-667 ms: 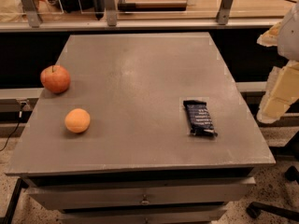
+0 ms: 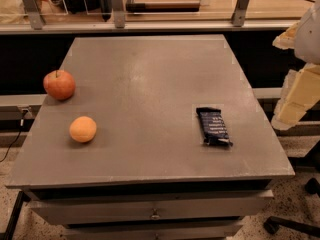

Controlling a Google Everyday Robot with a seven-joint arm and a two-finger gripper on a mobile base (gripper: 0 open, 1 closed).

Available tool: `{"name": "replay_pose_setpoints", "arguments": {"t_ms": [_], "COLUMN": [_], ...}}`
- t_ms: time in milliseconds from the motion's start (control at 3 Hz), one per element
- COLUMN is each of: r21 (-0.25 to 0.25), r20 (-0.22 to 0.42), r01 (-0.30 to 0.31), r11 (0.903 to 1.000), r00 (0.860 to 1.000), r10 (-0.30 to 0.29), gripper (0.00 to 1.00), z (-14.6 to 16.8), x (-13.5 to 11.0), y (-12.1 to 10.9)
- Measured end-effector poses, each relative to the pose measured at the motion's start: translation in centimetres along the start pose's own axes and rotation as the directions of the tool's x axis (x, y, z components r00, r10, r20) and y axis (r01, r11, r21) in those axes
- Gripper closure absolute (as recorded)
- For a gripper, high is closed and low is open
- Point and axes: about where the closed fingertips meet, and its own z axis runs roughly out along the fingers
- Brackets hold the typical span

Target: Pick rxbar blueberry

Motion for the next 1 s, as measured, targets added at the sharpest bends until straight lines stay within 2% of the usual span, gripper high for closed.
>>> {"name": "replay_pose_setpoints", "arguments": {"t_ms": [333,667,1000], "r21": [0.001,0.029,0.045], "r20": [-0.002,-0.047,-0.094], "r01": [-0.05,-0.141,-0.246], "r11": [0.9988,0.9895,0.9682], "r00": [0.999,0.989,0.964], "r10": [0.05,0.143,0.25], "gripper": [0.0,0.0,0.0], "z": [2.1,4.8,7.8], "x": [-1.4,-3.6,-4.9], "y": [-1.1,-2.1,-2.7]}}
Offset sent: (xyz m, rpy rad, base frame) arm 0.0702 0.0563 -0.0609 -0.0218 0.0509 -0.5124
